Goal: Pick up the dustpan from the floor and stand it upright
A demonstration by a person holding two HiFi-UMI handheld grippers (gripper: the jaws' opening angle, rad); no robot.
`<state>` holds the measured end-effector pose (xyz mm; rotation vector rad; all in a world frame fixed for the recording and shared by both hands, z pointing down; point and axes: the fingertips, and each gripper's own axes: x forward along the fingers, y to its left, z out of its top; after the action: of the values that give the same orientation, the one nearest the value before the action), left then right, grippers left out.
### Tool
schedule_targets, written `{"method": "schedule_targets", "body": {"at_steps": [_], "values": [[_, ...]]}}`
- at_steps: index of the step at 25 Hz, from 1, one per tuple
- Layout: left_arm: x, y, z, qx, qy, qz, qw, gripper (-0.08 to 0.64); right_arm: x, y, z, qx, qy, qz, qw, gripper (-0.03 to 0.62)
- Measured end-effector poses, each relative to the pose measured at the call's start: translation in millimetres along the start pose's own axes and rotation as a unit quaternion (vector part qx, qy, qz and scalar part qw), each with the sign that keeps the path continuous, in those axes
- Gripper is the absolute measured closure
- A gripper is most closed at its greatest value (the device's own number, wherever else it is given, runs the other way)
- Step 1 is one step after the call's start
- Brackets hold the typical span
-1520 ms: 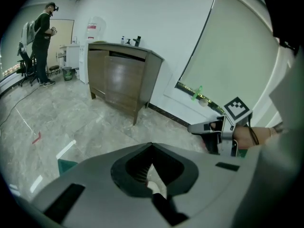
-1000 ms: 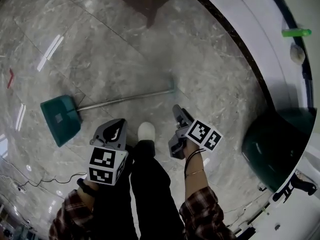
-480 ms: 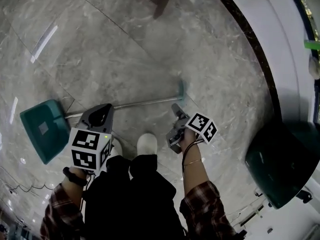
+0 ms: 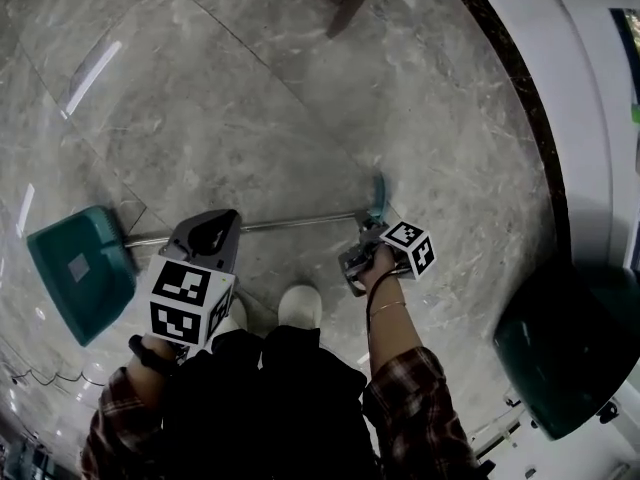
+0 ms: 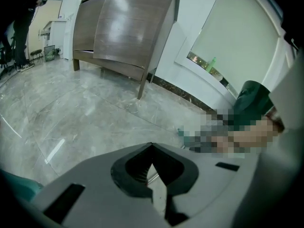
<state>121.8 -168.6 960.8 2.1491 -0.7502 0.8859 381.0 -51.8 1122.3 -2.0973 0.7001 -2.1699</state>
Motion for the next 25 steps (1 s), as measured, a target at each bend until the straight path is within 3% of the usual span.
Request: {"method": "schedule_targets", "body": {"at_steps": [4, 11, 16, 21, 25], "values": [[7, 3, 7, 0.003, -0.009, -0.005, 0.9999, 0.558, 15, -7, 5, 0.031, -0.004, -0.016, 0.999, 0.419], [14, 19, 11, 0.006, -0.013, 0.007, 0.9999, 0.558, 30, -11, 6, 0.015, 0.004, -0.062, 0.998, 0.419], [14, 18, 11, 0.001, -0.014, 0.007, 0.9999, 0.558, 24, -19, 5, 0.049, -0.004, -0.047, 0.998, 0.48], [2, 11, 8, 0.002, -0.006, 0.007, 1.0, 0.56, 6, -28, -2, 0.1, -0.026, -0.033, 0.994, 0.495], [-13, 1, 11, 0.002, -0.002, 0.002, 1.0, 0.558, -16, -20, -4, 0.102, -0.028, -0.025, 0.994, 0.497]]}}
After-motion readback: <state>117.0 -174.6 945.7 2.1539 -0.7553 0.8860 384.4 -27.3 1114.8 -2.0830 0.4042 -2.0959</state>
